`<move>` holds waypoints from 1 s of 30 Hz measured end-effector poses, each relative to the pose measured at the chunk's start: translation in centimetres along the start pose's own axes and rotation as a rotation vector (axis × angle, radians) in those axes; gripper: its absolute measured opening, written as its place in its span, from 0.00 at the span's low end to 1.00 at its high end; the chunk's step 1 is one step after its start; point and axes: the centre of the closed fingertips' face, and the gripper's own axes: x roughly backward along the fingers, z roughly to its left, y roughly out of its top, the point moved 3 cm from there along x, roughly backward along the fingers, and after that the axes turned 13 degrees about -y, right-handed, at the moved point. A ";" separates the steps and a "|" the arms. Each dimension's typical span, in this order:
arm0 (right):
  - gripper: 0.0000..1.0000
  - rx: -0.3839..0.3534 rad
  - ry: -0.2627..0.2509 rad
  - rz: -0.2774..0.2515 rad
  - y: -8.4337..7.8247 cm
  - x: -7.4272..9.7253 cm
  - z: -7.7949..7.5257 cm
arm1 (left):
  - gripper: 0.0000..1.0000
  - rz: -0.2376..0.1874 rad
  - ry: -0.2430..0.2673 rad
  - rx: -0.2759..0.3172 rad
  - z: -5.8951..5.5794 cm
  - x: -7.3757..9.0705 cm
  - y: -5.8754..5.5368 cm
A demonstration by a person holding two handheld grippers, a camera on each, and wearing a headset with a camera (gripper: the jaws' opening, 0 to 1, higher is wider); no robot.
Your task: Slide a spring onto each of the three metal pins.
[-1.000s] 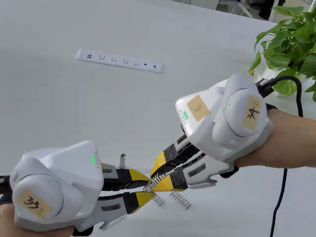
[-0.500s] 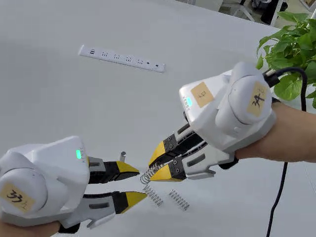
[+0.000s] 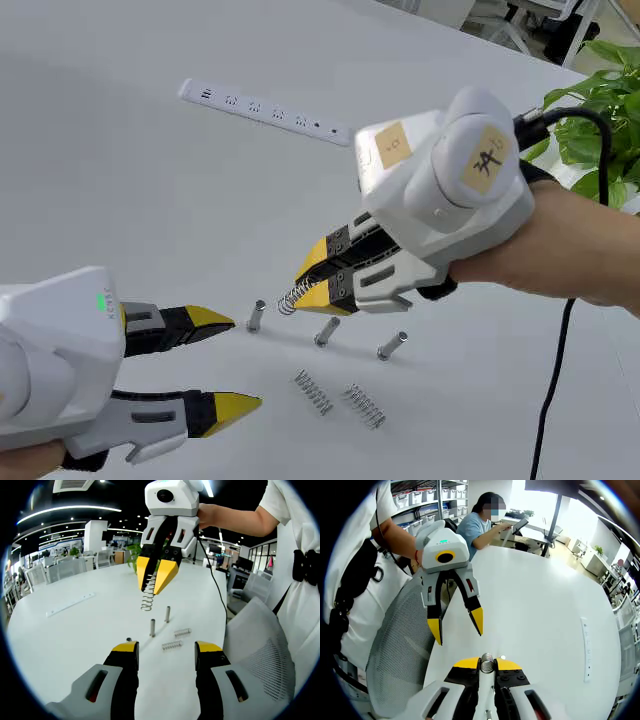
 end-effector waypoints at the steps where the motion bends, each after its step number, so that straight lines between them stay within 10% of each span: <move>1: 0.07 0.002 -0.002 0.004 0.0 -0.2 -0.2 | 0.44 0.001 0.003 0.000 0.0 0.1 -0.1; 30: 0.07 0.027 0.036 0.132 -2.0 -6.2 -2.1 | 0.75 -0.081 -0.001 0.065 0.7 0.1 -1.4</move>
